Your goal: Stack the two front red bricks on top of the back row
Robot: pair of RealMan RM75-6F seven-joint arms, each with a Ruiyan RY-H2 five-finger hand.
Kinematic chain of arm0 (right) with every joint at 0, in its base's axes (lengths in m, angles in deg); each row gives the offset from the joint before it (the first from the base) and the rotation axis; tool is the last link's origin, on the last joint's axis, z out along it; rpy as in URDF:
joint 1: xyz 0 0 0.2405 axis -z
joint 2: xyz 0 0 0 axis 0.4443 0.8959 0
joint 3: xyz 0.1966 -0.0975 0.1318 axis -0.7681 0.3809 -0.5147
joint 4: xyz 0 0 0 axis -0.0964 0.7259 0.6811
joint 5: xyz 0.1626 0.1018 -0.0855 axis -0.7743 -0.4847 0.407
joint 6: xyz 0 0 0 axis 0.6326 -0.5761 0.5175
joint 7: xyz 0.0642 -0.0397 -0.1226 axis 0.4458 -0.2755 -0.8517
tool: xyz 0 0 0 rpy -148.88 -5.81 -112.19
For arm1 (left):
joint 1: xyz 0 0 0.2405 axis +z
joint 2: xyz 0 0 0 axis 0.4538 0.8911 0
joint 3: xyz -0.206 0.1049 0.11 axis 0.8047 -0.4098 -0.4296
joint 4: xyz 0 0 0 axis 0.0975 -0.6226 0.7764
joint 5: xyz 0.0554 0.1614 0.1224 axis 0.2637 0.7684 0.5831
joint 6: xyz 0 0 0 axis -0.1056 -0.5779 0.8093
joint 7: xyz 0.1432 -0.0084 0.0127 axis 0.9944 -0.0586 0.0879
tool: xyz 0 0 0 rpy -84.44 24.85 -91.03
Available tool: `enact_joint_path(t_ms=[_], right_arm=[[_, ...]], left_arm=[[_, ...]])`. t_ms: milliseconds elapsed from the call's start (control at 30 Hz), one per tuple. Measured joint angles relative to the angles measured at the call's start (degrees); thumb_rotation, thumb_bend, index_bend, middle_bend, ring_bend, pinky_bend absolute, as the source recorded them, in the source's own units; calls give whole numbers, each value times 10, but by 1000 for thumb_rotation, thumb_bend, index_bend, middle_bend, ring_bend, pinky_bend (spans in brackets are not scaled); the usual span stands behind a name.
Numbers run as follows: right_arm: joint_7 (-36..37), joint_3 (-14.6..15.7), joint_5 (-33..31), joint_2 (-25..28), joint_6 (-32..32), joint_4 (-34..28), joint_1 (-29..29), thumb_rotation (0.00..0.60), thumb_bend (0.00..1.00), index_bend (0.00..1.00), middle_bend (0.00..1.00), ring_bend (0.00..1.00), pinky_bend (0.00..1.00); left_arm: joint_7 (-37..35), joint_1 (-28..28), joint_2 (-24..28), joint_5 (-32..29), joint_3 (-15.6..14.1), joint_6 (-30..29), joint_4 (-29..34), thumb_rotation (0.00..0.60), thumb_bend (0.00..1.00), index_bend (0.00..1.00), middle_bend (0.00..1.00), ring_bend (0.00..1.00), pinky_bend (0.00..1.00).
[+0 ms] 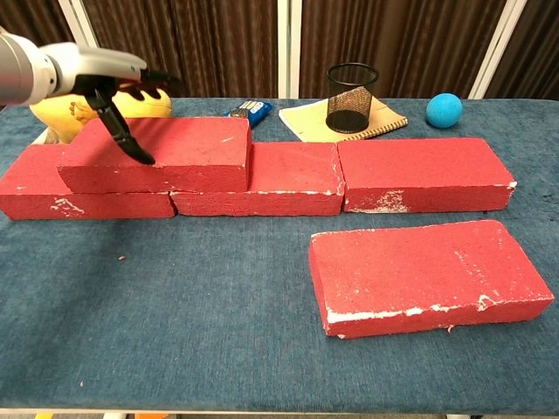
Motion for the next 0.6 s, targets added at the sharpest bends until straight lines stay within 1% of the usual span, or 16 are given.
enact_joint_path(t_ms=[100, 167, 300, 433, 600], right_arm=[[-1, 5, 6, 4, 9, -2, -3, 600, 75, 0, 0, 0, 0], [-2, 9, 15, 8, 21, -7, -9, 600, 67, 0, 0, 0, 0], [-19, 14, 37, 20, 37, -25, -27, 600, 20, 0, 0, 0, 0], [-40, 18, 63, 38, 56, -69, -48, 600, 0, 0, 0, 0, 0], [-78, 29, 85, 56, 103, -132, -77, 600, 0, 0, 0, 0, 0]], left_arm=[[-15, 18, 20, 38, 10, -29, 32, 600, 91, 0, 0, 0, 0], [-23, 39, 40, 70, 11, -62, 62, 600, 90, 0, 0, 0, 0], [-36, 89, 82, 140, 1, -124, 113, 600, 91, 0, 0, 0, 0], [-41, 155, 112, 208, -27, -190, 150, 600, 91, 0, 0, 0, 0], [-37, 245, 129, 273, -79, -280, 176, 600, 91, 0, 0, 0, 0]])
